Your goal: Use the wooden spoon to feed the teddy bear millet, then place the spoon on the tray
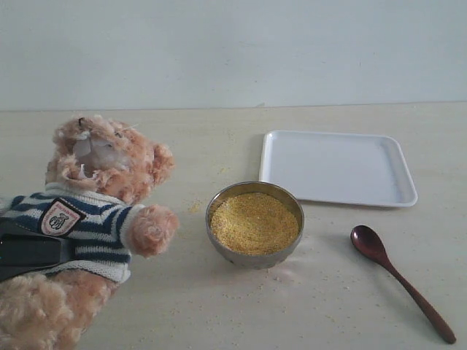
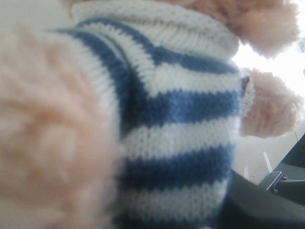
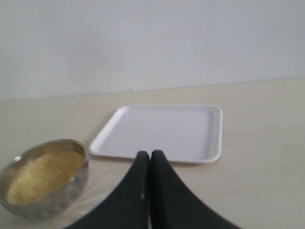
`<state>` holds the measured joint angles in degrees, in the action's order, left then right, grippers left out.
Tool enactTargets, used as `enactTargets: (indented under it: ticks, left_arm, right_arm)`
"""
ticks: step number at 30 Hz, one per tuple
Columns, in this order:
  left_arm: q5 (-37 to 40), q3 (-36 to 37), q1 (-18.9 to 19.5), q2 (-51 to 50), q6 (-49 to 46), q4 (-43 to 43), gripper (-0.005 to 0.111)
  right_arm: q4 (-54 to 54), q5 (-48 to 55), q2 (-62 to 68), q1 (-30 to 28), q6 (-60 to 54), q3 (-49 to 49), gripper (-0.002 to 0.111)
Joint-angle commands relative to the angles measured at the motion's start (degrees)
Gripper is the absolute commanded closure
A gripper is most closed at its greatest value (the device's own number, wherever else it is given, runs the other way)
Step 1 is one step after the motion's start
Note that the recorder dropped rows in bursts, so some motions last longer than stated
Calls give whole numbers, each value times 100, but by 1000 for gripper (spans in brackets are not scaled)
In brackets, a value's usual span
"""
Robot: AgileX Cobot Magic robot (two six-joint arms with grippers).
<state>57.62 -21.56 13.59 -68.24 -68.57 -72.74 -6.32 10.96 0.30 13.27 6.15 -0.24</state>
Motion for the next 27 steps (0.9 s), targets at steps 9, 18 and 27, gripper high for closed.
enactTargets:
  ticks: [9, 18, 27]
  left_arm:
    - [72, 17, 7, -4, -87, -145, 102]
    - [82, 17, 7, -4, -88, -135, 102]
    - [70, 17, 7, -4, -88, -135, 102]
  right_arm:
    - [-940, 254, -30, -15, 1634, -1179, 108]
    - [-577, 2843, 944, -15, -1087, -2973, 108]
    - [-204, 3757, 3456, -1, -1427, -3691, 36]
